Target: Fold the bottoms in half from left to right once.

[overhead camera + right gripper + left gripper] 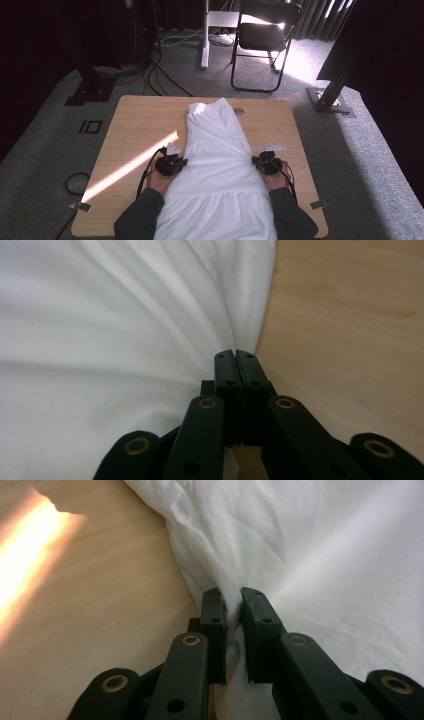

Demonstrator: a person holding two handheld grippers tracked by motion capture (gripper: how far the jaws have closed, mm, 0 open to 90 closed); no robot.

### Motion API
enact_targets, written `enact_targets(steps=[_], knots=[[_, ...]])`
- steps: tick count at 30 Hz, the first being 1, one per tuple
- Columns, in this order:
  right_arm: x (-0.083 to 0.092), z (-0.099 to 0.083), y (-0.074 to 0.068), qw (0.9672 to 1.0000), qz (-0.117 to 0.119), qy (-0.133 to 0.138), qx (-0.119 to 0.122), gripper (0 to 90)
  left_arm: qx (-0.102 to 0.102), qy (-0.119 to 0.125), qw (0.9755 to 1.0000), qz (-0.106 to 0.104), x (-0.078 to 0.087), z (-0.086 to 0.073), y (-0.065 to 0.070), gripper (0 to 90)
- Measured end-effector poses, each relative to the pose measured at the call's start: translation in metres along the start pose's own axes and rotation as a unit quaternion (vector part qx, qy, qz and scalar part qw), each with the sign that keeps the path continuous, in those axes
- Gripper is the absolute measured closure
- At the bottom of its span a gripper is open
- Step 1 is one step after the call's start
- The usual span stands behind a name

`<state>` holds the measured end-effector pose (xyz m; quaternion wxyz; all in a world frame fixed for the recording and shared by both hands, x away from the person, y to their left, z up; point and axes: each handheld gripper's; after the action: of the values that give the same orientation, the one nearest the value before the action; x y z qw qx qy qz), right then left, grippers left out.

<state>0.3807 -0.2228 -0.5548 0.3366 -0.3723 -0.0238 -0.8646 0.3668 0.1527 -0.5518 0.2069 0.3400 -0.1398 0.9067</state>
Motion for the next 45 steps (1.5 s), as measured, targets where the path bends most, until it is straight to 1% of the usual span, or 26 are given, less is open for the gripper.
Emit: enact_targets(steps=[3, 6, 7, 9, 10, 12, 16, 17, 18, 20, 21, 22, 24, 27, 28, 30, 31, 32, 33, 34, 35, 37, 40, 41, 43, 45], knots=[[0.005, -0.008, -0.011, 0.9999, 0.009, -0.004, 0.008, 89.0, -0.012, 0.001, 0.9999, -0.002, 0.013, -0.011, 0.004, 81.6], [0.017, -0.025, -0.033, 0.9992, 0.03, -0.018, 0.02, 89.0, -0.021, 0.001, 0.9997, -0.009, 0.032, -0.029, 0.01, 81.4], [0.02, -0.028, -0.037, 0.9987, 0.039, -0.023, 0.023, 89.0, -0.015, 0.005, 0.9998, -0.014, 0.042, -0.04, 0.011, 81.4], [0.025, -0.033, -0.045, 0.9977, 0.05, -0.035, 0.03, 88.7, -0.014, 0.004, 0.9998, -0.017, 0.047, -0.045, 0.01, 80.7], [0.027, -0.034, -0.048, 0.9971, 0.056, -0.041, 0.031, 86.7, -0.015, 0.004, 0.9997, -0.016, 0.047, -0.045, 0.01, 80.1], [0.029, -0.032, -0.049, 0.9965, 0.062, -0.042, 0.038, 74.3, -0.013, 0.005, 0.9997, -0.018, 0.046, -0.045, 0.009, 79.1], [0.037, -0.01, -0.041, 0.9969, 0.069, -0.003, 0.038, 72.5, -0.006, 0.008, 0.9998, -0.018, 0.044, -0.044, 0.009, 76.5], [0.037, -0.01, -0.041, 0.9969, 0.069, -0.003, 0.038, 72.5, -0.006, 0.008, 0.9998, -0.018, 0.044, -0.044, 0.009, 76.1], [0.036, 0.008, -0.038, 0.9963, 0.073, 0.011, 0.043, 77.8, -0.004, 0.011, 0.9998, -0.017, 0.043, -0.044, 0.009, 75.6], [0.028, 0.024, -0.036, 0.9958, 0.081, 0.014, 0.042, 80.2, -0.002, 0.013, 0.9998, -0.015, 0.043, -0.044, 0.01, 74.4], [0.028, 0.024, -0.036, 0.9958, 0.081, 0.014, 0.042, 80.2, -0.002, 0.013, 0.9998, -0.015, 0.043, -0.044, 0.01, 73.8], [0.012, 0.042, -0.035, 0.9947, 0.095, 0.011, 0.037, 76.4, 0.0, 0.016, 0.9998, -0.013, 0.042, -0.045, 0.011, 73.3], [-0.004, 0.052, -0.035, 0.9933, 0.11, 0.009, 0.036, 64.7, 0.002, 0.017, 0.9997, -0.014, 0.042, -0.046, 0.01, 72.9], [-0.03, 0.062, -0.036, 0.9905, 0.136, -0.003, 0.016, 51.5, 0.004, 0.021, 0.9996, -0.016, 0.042, -0.047, 0.01, 71.3], [-0.03, 0.062, -0.036, 0.9905, 0.136, -0.003, 0.016, 51.5, 0.004, 0.021, 0.9996, -0.016, 0.042, -0.047, 0.01, 69.3], [-0.045, 0.064, -0.037, 0.9904, 0.137, -0.02, 0.005, 47.5, 0.006, 0.021, 0.9996, -0.016, 0.043, -0.047, 0.011, 64.0], [-0.055, 0.063, -0.037, 0.9901, 0.136, -0.036, -0.001, 47.1, 0.008, 0.023, 0.9994, -0.025, 0.045, -0.048, 0.01, 61.7], [-0.055, 0.063, -0.037, 0.9901, 0.136, -0.036, -0.001, 47.1, 0.016, 0.026, 0.9987, -0.039, 0.046, -0.049, 0.01, 61.7], [-0.058, 0.062, -0.037, 0.9897, 0.137, -0.044, 0.0, 53.2, 0.023, 0.031, 0.9979, -0.052, 0.048, -0.05, 0.01, 60.6], [-0.059, 0.061, -0.037, 0.9893, 0.138, -0.046, 0.006, 65.1, 0.026, 0.034, 0.9972, -0.061, 0.049, -0.05, 0.01, 58.3], [-0.056, 0.061, -0.038, 0.9893, 0.134, -0.051, 0.025, 83.4, 0.03, 0.039, 0.9965, -0.068, 0.051, -0.05, 0.011, 55.3], [-0.053, 0.062, -0.04, 0.9905, 0.124, -0.049, 0.036, 86.4, 0.036, 0.04, 0.9948, -0.086, 0.051, -0.051, 0.01, 54.1], [-0.035, 0.068, -0.045, 0.9925, 0.101, -0.017, 0.066, 87.3, 0.035, 0.03, 0.993, -0.109, 0.049, -0.053, 0.014, 50.1], [-0.018, 0.074, -0.048, 0.9931, 0.081, 0.017, 0.083, 87.5, 0.029, 0.022, 0.9929, -0.113, 0.048, -0.053, 0.017, 49.5], [-0.011, 0.076, -0.048, 0.9932, 0.069, 0.028, 0.089, 87.6, 0.02, 0.019, 0.9922, -0.121, 0.047, -0.053, 0.022, 49.6], [0.004, 0.08, -0.044, 0.9932, 0.033, 0.053, 0.098, 87.7, 0.013, 0.017, 0.9923, -0.122, 0.048, -0.053, 0.025, 50.1]])
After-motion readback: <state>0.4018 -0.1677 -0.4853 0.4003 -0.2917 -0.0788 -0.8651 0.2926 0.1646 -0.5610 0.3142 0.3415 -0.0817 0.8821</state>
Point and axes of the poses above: each handheld gripper's, and its own axes: x roughly backward along the jaws, z roughly out of its top, y roughly to its right, and after that the axes turned 13 degrees about z, right-handed
